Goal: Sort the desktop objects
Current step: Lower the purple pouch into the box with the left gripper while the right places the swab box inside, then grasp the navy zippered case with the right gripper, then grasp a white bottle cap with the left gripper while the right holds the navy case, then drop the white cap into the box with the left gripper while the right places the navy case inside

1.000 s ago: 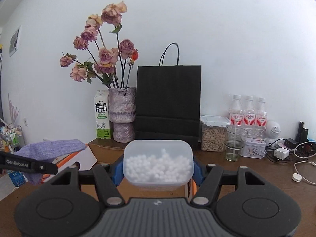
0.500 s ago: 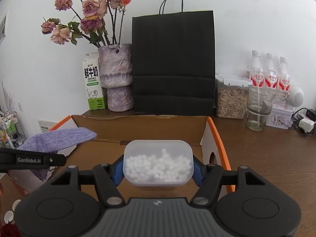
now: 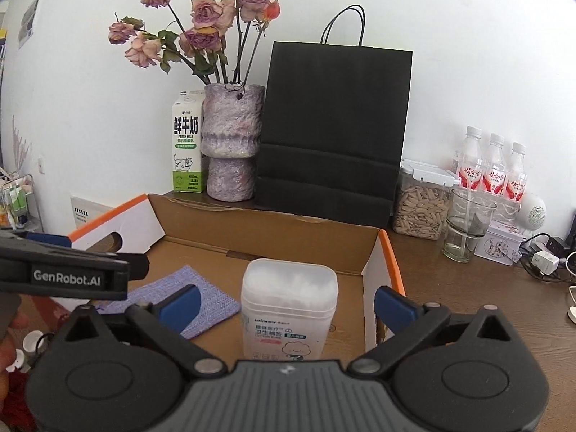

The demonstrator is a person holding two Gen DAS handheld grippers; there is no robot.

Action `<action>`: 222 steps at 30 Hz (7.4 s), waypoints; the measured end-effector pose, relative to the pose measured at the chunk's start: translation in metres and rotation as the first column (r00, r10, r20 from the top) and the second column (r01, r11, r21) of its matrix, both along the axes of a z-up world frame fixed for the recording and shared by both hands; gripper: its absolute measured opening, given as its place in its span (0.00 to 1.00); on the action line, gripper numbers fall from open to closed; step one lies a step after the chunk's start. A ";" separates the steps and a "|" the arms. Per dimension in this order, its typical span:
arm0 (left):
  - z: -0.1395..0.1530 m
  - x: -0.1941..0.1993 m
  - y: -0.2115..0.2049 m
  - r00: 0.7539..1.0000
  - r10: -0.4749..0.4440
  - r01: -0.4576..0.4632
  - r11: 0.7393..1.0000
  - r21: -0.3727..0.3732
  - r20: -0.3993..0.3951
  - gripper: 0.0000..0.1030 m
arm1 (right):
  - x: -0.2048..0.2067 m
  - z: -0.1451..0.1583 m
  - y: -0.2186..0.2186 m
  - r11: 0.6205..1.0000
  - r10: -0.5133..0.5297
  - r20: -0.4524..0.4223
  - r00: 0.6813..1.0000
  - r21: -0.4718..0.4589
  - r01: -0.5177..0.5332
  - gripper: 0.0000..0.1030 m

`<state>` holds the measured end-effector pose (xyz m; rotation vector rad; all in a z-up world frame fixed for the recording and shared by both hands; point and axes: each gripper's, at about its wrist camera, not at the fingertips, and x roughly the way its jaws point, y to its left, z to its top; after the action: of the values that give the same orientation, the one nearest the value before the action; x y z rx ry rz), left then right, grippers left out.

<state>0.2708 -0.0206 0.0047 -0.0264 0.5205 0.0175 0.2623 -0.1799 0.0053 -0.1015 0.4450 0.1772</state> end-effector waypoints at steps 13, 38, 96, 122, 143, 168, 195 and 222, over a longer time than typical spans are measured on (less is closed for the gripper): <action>0.001 -0.009 0.012 1.000 0.019 -0.019 1.000 -0.025 0.011 1.00 | -0.014 0.001 -0.004 1.000 -0.002 -0.017 1.000 0.016 0.002 1.00; -0.009 -0.123 0.045 0.996 0.051 -0.052 0.998 0.021 0.069 1.00 | -0.134 -0.012 -0.025 0.999 -0.027 -0.022 0.999 0.026 0.028 1.00; -0.028 -0.168 0.092 0.992 0.118 -0.119 0.993 -0.007 -0.039 1.00 | -0.097 -0.044 -0.063 0.993 -0.083 -0.320 0.944 0.053 0.105 0.67; -0.047 -0.112 0.087 0.989 0.033 -0.018 0.994 0.104 -0.145 0.98 | -0.111 -0.050 -0.079 0.985 -0.141 -0.182 0.973 0.070 0.156 0.58; -0.045 -0.120 0.090 0.993 -0.008 0.013 0.999 0.043 -0.119 0.28 | -0.112 -0.051 -0.075 0.988 -0.126 -0.188 0.974 0.060 0.139 0.59; 0.031 -0.117 0.074 0.994 0.006 0.000 0.998 -0.057 0.110 0.28 | -0.127 0.015 -0.055 0.991 -0.026 0.017 1.000 0.130 0.024 0.58; -0.001 0.030 0.042 0.999 0.039 -0.040 0.995 -0.093 -0.006 0.28 | 0.039 0.001 0.038 0.995 0.067 -0.067 0.996 0.080 -0.062 0.58; 0.017 0.002 0.039 0.991 0.043 -0.031 0.995 -0.095 0.127 1.00 | 0.015 0.019 0.036 0.998 0.032 0.046 0.998 0.058 -0.035 0.97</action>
<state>0.2726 0.0184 0.0221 -0.1275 0.3910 0.0278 0.2772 -0.1435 0.0244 -0.0551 0.3934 0.2205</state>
